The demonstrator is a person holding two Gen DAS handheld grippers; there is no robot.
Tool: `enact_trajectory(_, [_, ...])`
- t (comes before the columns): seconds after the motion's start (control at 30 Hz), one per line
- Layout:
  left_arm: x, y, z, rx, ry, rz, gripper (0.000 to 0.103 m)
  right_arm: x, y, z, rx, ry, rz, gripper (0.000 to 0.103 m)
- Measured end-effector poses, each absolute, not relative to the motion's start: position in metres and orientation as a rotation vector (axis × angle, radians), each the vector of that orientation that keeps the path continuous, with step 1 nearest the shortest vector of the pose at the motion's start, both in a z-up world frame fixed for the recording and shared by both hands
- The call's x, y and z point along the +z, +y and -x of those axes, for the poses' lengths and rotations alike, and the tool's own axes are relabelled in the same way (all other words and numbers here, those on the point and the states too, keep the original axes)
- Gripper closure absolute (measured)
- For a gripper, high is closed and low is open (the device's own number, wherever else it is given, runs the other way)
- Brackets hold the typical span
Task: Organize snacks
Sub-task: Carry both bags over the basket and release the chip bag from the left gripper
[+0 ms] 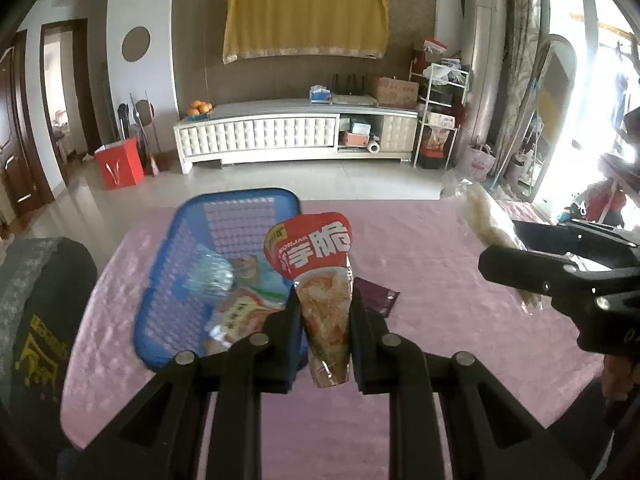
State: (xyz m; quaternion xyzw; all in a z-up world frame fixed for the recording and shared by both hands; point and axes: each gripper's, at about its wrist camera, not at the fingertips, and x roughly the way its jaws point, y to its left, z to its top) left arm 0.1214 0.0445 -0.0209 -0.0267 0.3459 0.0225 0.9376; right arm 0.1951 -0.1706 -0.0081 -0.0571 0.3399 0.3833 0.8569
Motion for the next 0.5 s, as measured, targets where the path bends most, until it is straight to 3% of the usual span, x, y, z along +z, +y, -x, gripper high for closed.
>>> enact_trajectory(0.5, [-0.008,0.154,-0.119,0.026,0.744,0.140,0.084,-0.014,-0.079,-0.190,0.839,0.724,0.102,0.043])
